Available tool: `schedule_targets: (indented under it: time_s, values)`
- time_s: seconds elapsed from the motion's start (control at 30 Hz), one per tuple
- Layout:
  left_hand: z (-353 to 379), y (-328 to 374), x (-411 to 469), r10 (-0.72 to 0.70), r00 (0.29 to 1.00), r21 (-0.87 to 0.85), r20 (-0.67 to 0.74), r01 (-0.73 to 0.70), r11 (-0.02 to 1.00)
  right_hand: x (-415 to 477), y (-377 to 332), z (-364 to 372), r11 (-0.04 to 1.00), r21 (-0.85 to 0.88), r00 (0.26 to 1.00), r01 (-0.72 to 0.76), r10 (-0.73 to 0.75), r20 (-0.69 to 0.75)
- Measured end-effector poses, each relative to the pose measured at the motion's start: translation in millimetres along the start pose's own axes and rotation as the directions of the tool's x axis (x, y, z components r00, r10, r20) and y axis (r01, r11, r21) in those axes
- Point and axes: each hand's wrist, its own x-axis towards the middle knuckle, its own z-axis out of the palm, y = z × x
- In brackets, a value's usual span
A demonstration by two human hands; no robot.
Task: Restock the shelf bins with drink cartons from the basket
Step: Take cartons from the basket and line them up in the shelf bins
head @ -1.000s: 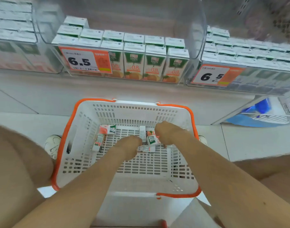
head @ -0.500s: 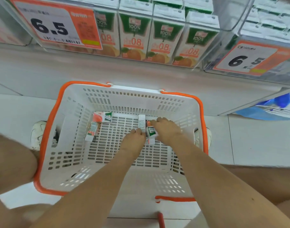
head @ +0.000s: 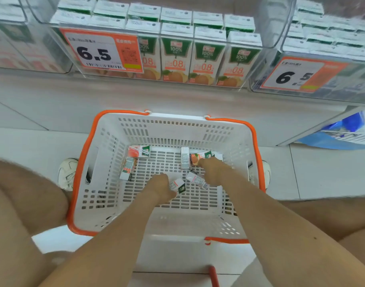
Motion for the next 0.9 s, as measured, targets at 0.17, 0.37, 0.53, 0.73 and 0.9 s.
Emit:
schedule_targets:
  time_s: [0.17, 0.37, 0.53, 0.73, 0.9]
  values:
    - [6, -20, -5, -0.112, 0.993, -0.252, 0.045, 0.119, 0.960, -2, -12, 21, 0.998, 0.035, 0.999, 0.043, -0.044, 0.021]
    - [3, -28, -1, -0.149, 0.972, -0.629, 0.179, 0.230, 0.742, 10, -17, 47, 0.997, 0.037, 0.996, 0.073, -0.075, 0.057]
    - [0, -35, 5, -0.150, 0.967, -0.705, 0.204, 0.251, 0.663, 20, -29, 59, 0.992, -0.068, 0.992, 0.109, -0.104, 0.070]
    - [-6, -35, 3, -0.189, 0.961, -0.731, 0.204, 0.278, 0.624, 18, -39, 58, 0.958, -0.249, 0.989, 0.144, -0.129, 0.078]
    - [-14, -34, -2, -0.175, 0.969, -0.757, 0.174, 0.245, 0.605, 11, -33, 54, 0.964, -0.224, 0.985, 0.140, -0.112, 0.133]
